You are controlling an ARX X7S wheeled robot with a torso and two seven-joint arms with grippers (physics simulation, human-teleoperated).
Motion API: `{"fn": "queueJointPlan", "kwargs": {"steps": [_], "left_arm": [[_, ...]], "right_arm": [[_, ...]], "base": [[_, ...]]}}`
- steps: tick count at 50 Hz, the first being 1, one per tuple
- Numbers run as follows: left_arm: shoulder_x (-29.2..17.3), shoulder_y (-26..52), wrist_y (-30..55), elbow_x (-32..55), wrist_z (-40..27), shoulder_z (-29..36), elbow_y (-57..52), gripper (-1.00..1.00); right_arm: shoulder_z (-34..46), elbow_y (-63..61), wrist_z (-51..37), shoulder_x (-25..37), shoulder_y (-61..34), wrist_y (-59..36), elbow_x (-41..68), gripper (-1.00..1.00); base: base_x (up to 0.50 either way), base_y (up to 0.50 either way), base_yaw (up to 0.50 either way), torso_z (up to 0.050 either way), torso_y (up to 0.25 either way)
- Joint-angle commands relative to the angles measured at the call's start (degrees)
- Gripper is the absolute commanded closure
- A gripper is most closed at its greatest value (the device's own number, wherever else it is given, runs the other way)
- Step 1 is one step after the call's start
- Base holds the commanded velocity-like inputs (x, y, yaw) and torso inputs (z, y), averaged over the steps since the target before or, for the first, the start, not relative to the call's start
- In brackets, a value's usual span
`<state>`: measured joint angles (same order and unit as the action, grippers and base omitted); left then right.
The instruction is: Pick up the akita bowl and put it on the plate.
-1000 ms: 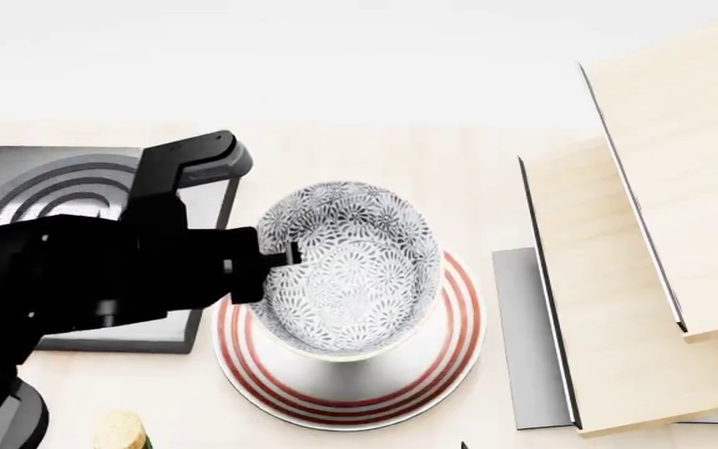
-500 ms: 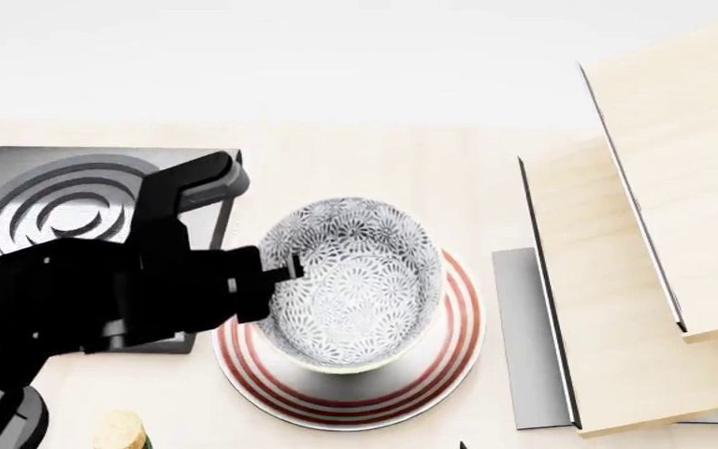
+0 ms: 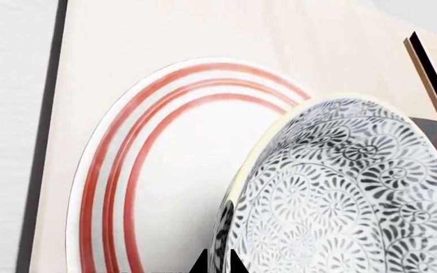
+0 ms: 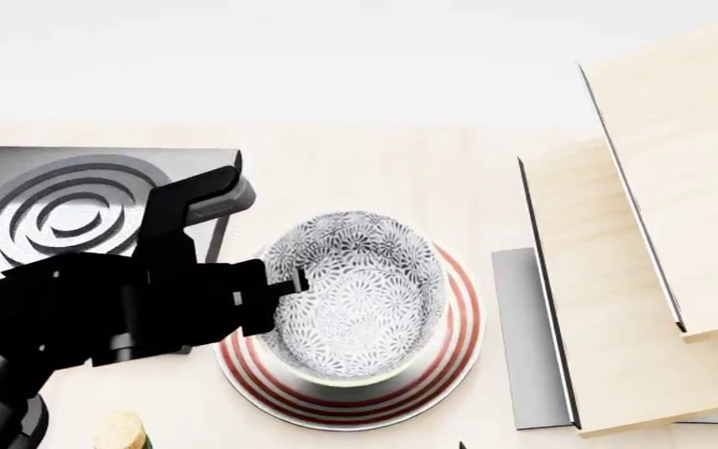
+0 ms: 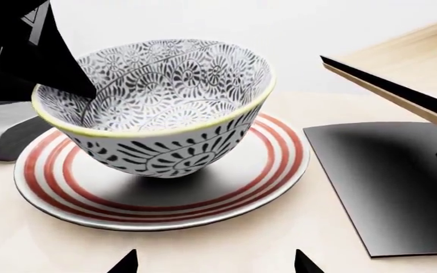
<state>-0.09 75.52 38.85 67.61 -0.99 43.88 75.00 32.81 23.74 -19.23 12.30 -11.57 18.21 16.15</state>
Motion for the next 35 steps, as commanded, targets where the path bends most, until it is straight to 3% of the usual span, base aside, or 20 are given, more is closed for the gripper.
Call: {"fn": "queueJointPlan", "kwargs": {"steps": [1, 26, 27, 35], "left_arm": [[0.07, -0.23, -0.96, 3.53, -0.18, 1.39, -0.02, 1.0], [0.07, -0.8, -1.73, 7.11, -1.1, 5.75, -0.01, 1.0], [0.07, -0.86, -1.67, 7.6, -1.02, 6.1, -0.01, -1.0], [0.07, -0.59, -2.15, 10.14, -1.14, 8.97, -0.01, -1.0]], "right_arm": [[0.5, 1.5, -0.3, -0.1, 0.13, -0.68, -0.11, -1.0], [0.94, 1.89, -0.26, -0.07, -0.04, -0.5, 0.24, -1.0], [0.95, 2.42, -0.13, -0.23, -0.16, -0.23, 0.27, -1.0], [1.07, 2.09, -0.16, -0.09, -0.04, -0.31, 0.48, -1.0]], "base": [[0.0, 0.0, 0.0, 0.0, 0.0], [0.0, 0.0, 0.0, 0.0, -0.001], [0.0, 0.0, 0.0, 0.0, 0.0], [0.0, 0.0, 0.0, -0.002, -0.001]]}}
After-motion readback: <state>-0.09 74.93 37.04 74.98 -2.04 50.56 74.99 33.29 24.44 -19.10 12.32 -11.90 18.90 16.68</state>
